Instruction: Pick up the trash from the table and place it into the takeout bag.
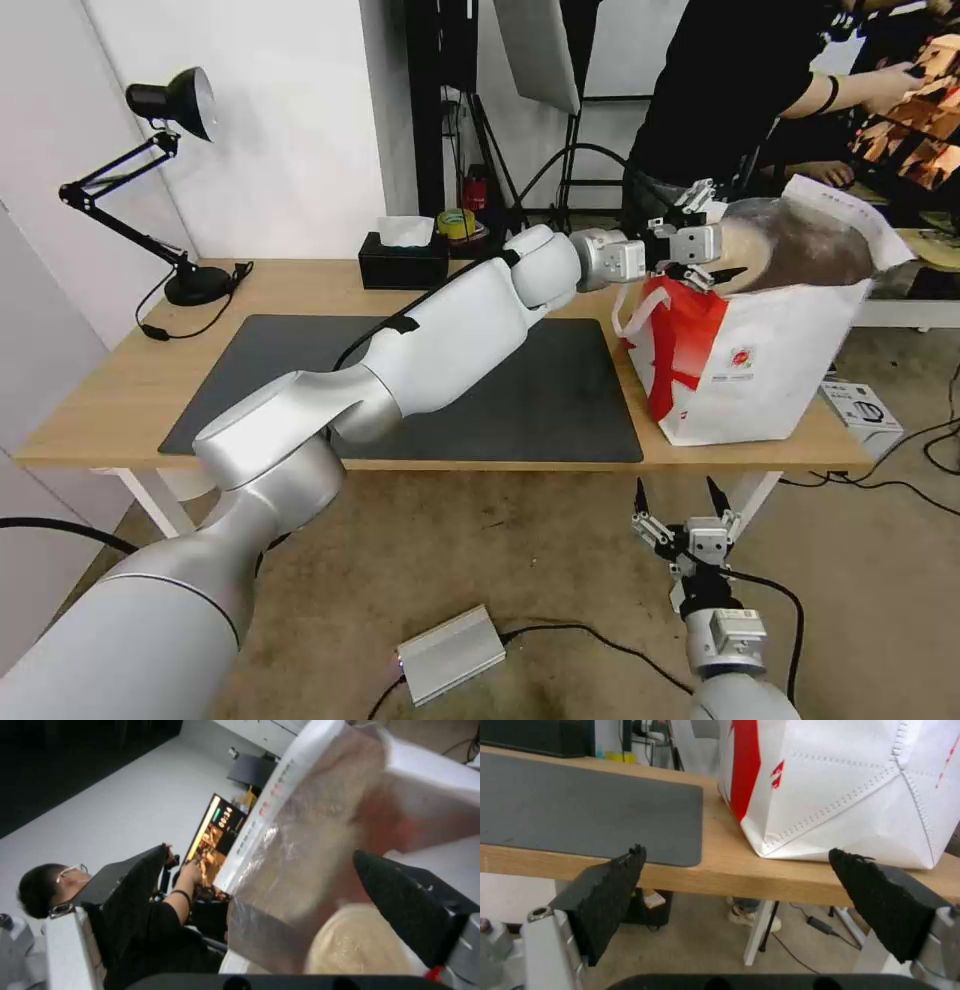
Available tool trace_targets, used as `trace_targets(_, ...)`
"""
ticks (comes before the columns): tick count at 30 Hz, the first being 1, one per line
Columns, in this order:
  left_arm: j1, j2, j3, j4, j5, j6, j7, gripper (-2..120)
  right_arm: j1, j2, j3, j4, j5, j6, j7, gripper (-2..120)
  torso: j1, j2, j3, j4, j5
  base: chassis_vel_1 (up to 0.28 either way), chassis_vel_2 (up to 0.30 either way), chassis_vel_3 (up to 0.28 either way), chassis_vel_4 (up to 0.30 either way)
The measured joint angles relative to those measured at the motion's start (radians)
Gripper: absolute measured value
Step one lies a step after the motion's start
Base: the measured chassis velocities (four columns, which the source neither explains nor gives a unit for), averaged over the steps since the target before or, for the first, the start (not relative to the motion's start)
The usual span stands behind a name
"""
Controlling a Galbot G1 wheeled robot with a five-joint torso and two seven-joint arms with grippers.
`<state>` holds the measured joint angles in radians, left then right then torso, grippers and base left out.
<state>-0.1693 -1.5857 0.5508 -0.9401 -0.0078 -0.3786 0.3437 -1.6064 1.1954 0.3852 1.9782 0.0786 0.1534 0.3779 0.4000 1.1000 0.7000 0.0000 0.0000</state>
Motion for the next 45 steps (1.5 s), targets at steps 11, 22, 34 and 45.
trace_targets(11, -0.025, 0.009, 0.023, -0.032, -0.115, 0.031, 0.001, 100, 0.003, 0.001, 0.0, -0.001, 0.0, 0.0, 0.0, 95, 0.0, 0.0, 0.0, 0.0, 0.0, 0.0, 0.0, 0.0, 0.0)
trace_targets(22, -0.038, 0.016, -0.003, -0.039, -0.125, 0.031, 0.0, 100, 0.003, 0.001, 0.001, 0.0, 0.001, -0.001, 0.0, 95, 0.0, 0.0, 0.0, 0.0, 0.0, 0.0, 0.0, 0.0, 0.0)
trace_targets(34, -0.072, 0.078, -0.045, -0.066, -0.128, 0.032, 0.0, 100, 0.002, 0.001, 0.006, 0.006, 0.002, -0.002, 0.001, 95, 0.0, 0.0, 0.0, 0.0001, -0.0001, 0.0, 0.0, 0.0, 0.0)
trace_targets(45, -0.089, 0.224, -0.107, -0.109, -0.194, 0.041, 0.002, 100, -0.013, 0.007, 0.026, 0.017, 0.002, -0.002, 0.004, 95, 0.0, 0.0, 0.0, -0.0001, -0.0003, 0.0, 0.0, 0.0, 0.0)
